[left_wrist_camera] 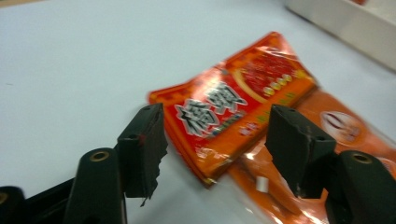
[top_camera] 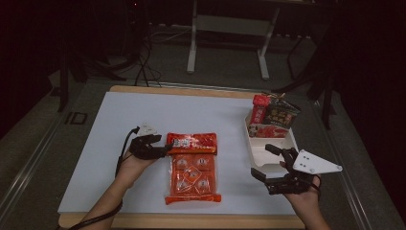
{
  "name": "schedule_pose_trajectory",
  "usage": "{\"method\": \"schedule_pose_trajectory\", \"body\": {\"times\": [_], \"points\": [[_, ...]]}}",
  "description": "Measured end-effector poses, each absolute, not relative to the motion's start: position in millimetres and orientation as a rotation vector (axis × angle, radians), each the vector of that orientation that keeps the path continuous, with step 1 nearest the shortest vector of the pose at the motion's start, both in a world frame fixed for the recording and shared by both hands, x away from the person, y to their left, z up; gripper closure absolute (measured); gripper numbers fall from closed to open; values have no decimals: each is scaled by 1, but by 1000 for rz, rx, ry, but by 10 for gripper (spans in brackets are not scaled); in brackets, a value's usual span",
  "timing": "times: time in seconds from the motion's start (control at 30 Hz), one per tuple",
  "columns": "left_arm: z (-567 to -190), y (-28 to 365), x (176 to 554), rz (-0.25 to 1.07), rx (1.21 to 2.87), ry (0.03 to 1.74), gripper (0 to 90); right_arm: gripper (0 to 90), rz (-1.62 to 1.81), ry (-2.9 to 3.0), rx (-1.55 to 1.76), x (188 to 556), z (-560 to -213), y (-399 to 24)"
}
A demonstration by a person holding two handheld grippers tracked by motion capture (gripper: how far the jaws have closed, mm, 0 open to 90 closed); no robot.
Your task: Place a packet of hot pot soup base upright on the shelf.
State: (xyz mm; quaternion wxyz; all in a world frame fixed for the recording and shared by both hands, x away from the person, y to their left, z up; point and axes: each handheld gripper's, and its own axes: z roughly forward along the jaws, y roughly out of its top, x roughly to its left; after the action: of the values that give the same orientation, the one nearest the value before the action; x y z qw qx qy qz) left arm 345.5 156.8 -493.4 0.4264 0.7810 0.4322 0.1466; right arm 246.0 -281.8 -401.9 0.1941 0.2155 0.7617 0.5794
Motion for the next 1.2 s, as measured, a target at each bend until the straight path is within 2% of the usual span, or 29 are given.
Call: {"method": "schedule_pose_trajectory", "body": {"times": [0.07, 0.2, 0.37, 0.43, 0.8, 0.97, 1.17, 1.2], "points": [[-494, 159, 352, 344, 1933, 1105, 344, 112, 1625, 2144, 607, 246, -402, -281], [-497, 165, 363, 327, 1863, 1156, 343, 112, 1627, 2148, 600, 246, -403, -280], [-502, 167, 371, 350, 1861, 1169, 345, 112, 1629, 2160, 601, 247, -403, -279], [-511, 167, 381, 317, 1865, 1179, 378, 112, 1631, 2163, 600, 247, -403, -278], [-529, 153, 400, 218, 1950, 1193, 439, 113, 1628, 2172, 602, 248, -405, -279], [-536, 148, 403, 146, 1965, 1204, 440, 113, 1629, 2174, 604, 248, -405, -280], [-538, 144, 402, 107, 1986, 1170, 519, 114, 1628, 2174, 610, 249, -406, -281], [-538, 142, 402, 84, 2001, 1152, 572, 114, 1628, 2176, 608, 249, -406, -281]]}}
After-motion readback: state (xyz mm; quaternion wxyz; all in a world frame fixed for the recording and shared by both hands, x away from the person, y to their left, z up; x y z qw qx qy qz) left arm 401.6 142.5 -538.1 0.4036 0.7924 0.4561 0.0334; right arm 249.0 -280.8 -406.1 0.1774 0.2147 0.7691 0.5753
